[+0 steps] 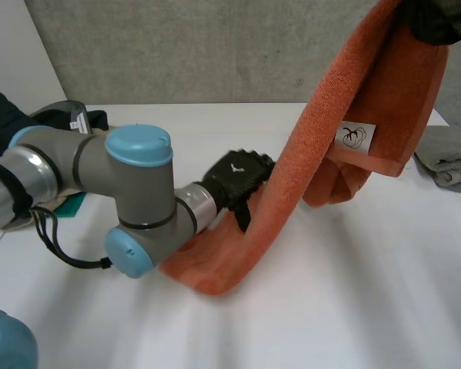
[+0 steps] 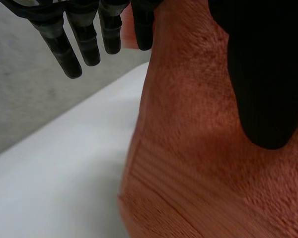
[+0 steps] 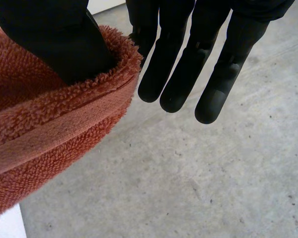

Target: Fold the laundry.

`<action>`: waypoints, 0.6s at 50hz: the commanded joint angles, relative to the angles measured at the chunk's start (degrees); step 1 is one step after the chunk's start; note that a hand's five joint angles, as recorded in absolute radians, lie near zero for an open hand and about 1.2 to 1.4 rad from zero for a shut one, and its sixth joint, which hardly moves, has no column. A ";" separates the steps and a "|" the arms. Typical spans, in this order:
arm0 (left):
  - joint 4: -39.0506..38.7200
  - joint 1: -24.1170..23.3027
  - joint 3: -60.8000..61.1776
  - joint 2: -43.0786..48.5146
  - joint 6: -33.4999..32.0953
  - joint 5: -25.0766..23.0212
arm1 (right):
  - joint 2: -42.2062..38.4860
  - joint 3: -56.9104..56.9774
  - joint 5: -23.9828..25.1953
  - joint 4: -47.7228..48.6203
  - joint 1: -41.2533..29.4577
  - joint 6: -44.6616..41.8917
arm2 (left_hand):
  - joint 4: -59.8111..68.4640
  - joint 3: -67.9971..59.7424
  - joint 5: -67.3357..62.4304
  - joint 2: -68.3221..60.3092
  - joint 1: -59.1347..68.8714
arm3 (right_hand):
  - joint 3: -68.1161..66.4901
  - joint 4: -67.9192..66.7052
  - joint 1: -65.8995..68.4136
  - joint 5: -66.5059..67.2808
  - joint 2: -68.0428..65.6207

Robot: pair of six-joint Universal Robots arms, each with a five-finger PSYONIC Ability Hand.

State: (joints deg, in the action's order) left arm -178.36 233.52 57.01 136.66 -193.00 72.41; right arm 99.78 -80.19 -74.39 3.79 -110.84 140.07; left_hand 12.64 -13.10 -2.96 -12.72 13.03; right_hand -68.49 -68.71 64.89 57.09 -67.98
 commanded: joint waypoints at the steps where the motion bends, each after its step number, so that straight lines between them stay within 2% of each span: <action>1: -0.23 -1.31 -0.40 0.80 1.58 -1.49 | 0.77 0.65 0.12 -0.80 0.63 -0.06 | 44.91 -44.44 -44.58 -44.83 44.52 | -11.51 -11.29 15.11 12.91 -12.02; 3: -0.41 -1.05 -1.02 0.28 1.67 0.35 | 0.24 0.57 0.30 -1.24 0.71 -0.15 | 65.77 -65.31 -65.45 -65.69 65.38 | -11.51 -11.29 15.11 12.91 -12.02; 4: -0.41 -0.88 -1.46 -0.16 1.67 4.02 | -0.11 0.22 0.47 -1.85 0.80 -0.15 | 67.34 -66.88 -67.02 -67.27 66.96 | -11.51 -11.29 15.11 12.91 -12.02; 7: -0.50 -0.61 -1.64 -1.30 1.40 9.84 | -1.69 0.21 -0.05 -3.17 1.68 -0.33 | 67.36 -66.90 -67.04 -67.28 66.97 | -11.51 -11.29 15.11 12.91 -12.02; 8: -0.50 -0.17 -1.46 -2.96 1.23 13.77 | -3.61 0.21 -0.14 -4.22 2.99 -0.68 | 67.36 -66.90 -67.04 -67.28 66.97 | -11.51 -11.29 15.11 12.91 -12.02; 10: -0.15 0.53 -0.50 -6.64 0.62 17.92 | -5.73 0.30 -0.23 -5.72 4.57 -0.94 | 67.36 -66.90 -67.04 -67.28 66.97 | -11.51 -11.29 15.11 12.91 -12.02; 15: 0.12 1.58 6.68 -16.04 -2.71 18.73 | -9.78 0.83 -1.54 -12.13 9.67 -2.52 | 67.36 -66.90 -67.04 -67.28 66.97 | -11.51 -11.29 15.11 12.91 -12.02; 22: 0.03 3.26 19.43 -28.62 -10.98 18.73 | -11.01 1.36 -3.48 -15.57 11.09 -2.79 | 67.36 -66.90 -67.04 -67.28 66.97 | -11.51 -11.29 15.11 12.91 -12.02; 27: 0.12 4.40 26.05 -31.45 -12.40 19.00 | -11.89 -0.92 -4.27 -18.81 11.09 -4.01 | 67.36 -66.90 -67.04 -67.28 66.97 | -11.51 -11.29 15.11 12.91 -12.02; 30: 4.49 4.49 32.01 -31.11 -15.54 19.43 | -15.12 -4.17 -4.27 -25.48 11.35 -8.48 | 67.36 -66.90 -67.04 -67.28 66.97 | -11.51 -11.29 15.11 12.91 -12.02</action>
State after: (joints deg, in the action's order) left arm -178.00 237.51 81.23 105.88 -205.16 91.49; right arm 87.91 -80.31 -78.44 -14.25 -99.40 136.34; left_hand 68.58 -68.09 -55.39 -68.52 65.96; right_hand -68.49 -68.70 64.89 57.09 -67.98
